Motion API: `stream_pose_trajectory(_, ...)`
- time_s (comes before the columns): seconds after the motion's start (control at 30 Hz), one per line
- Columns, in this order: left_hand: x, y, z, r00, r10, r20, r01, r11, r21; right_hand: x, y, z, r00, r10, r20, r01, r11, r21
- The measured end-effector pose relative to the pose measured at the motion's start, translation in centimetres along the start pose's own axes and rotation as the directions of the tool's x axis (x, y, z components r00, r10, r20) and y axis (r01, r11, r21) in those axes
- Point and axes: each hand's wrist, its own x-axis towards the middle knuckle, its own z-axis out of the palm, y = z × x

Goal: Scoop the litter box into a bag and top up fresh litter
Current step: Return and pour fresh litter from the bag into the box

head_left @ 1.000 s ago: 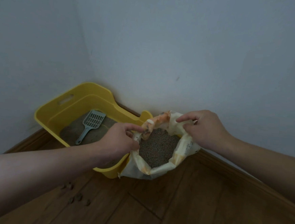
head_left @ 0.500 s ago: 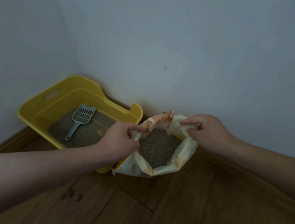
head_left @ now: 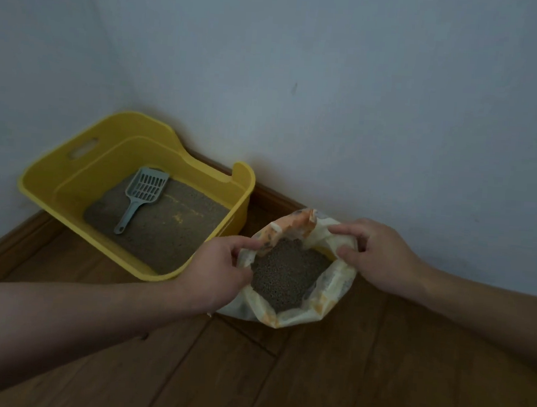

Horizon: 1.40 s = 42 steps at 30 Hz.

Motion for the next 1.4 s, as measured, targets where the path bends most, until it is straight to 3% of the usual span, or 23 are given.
stream_pose_trajectory(0.4, 0.0, -3.2, 2.5, 0.997, -0.075, -0.021, 0.077, 0.989, 0.130, -0.7, 2.4, 3.2, 0.997, 0.024, 0.078, -0.030, 0.997, 0.073)
stream_pose_trajectory(0.8, 0.7, -4.3, 3.8, 0.998, -0.062, -0.011, 0.063, 0.994, 0.091, -0.1, 4.0, 4.1, 0.987, 0.045, 0.155, -0.067, 0.988, 0.138)
stream_pose_trajectory(1.4, 0.7, -4.2, 3.6, 0.996, -0.094, -0.006, 0.094, 0.994, 0.055, 0.6, 4.4, 3.7, 0.988, 0.013, 0.156, -0.027, 0.996, 0.087)
